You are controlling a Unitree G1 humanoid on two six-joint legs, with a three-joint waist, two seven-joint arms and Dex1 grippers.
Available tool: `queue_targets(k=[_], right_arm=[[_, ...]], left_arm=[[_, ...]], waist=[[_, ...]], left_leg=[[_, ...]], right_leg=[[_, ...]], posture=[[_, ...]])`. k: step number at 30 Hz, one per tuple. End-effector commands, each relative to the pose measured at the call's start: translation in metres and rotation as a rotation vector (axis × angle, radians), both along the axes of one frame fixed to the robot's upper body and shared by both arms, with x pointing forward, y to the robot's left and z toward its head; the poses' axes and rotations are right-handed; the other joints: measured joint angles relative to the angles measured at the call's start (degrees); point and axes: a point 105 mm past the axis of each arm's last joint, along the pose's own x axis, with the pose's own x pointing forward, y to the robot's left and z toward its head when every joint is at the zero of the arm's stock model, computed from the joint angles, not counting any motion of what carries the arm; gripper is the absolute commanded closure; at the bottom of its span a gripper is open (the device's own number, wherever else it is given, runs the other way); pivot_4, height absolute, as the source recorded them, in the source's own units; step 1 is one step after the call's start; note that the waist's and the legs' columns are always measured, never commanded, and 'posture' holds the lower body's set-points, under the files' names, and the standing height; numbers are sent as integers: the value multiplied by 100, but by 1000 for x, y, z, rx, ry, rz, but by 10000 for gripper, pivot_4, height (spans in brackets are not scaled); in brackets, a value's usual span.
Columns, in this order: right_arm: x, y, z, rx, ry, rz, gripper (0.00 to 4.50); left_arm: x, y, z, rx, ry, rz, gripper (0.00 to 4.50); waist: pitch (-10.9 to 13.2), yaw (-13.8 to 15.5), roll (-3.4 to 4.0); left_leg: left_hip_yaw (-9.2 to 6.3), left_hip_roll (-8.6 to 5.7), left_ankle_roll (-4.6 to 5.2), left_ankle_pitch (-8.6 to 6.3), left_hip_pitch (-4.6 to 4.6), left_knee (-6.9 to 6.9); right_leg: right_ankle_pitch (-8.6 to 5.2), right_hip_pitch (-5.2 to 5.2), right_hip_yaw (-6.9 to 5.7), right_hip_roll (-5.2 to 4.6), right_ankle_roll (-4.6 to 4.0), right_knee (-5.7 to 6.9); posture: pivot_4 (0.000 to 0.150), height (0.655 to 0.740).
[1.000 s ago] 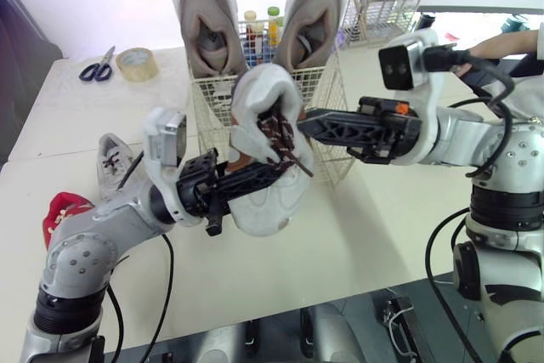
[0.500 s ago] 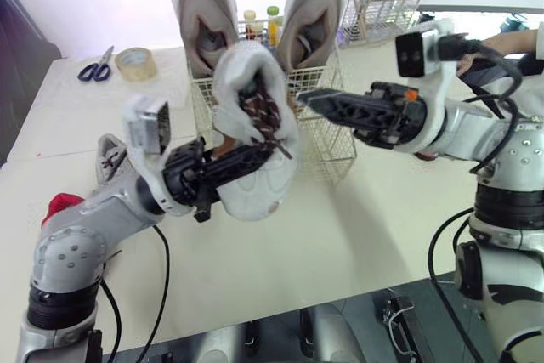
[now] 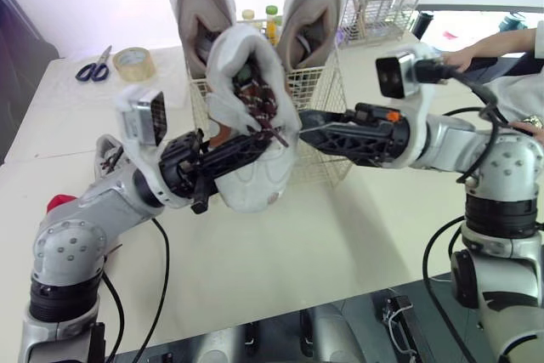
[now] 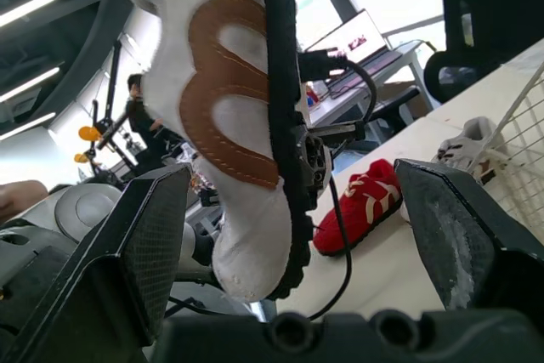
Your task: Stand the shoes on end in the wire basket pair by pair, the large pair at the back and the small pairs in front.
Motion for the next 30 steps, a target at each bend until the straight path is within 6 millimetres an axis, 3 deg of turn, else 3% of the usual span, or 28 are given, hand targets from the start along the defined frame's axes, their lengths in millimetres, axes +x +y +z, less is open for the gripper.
queue_targets(k=[1,2,5,11,13,16,20,30], right_arm=[[-4,6,10,15,-63,10,3691],[-4,8,9,17,-62,9,3691],[-2,9,11,35,-60,0,12460],[-5,11,11,36,-64,10,43650],[-9,12,12,39,-69,28,44872],[-16,11,16,56,-79,62,45000],[-17,10,22,79,-101,54,45000],[17,-14,51,136,-308,-262,45000]], left_arm=[[-7,-6,5,-1,-41,-31,39068],[-8,-7,5,-1,-41,-33,39068],[-7,-7,4,2,-38,-32,39068],[-7,-6,1,16,-30,-32,39068],[-5,-4,-2,28,-19,-27,39068],[-2,-1,-4,50,-5,-13,26954],[-3,4,-3,80,-21,6,6674],[-12,51,8,254,-34,164,6674]], waist=[[0,1,0],[0,5,0],[0,2,0],[0,1,0],[0,1,0],[0,-3,0],[0,-10,0],[1,-114,2]], left_leg=[[0,0,-3,-2,0,0],[0,0,-3,-1,0,0],[0,0,-3,-2,0,0],[0,0,-4,-2,0,-1],[0,0,-4,-3,0,-1],[0,0,-6,-3,0,-2],[0,0,-6,-4,0,-4],[1,0,-9,-6,-1,-19]], right_leg=[[0,0,0,0,0,0],[0,0,0,0,0,0],[0,0,0,0,0,0],[0,0,0,0,0,-1],[0,0,0,0,0,-2],[0,0,0,0,0,-2],[0,-1,0,0,0,-3],[0,-9,0,-1,-1,-13]], posture=[[1500,7400],[1500,7400],[1500,7400],[1500,7400],[1500,7400],[1500,7400],[1500,7400],[1500,7400]])
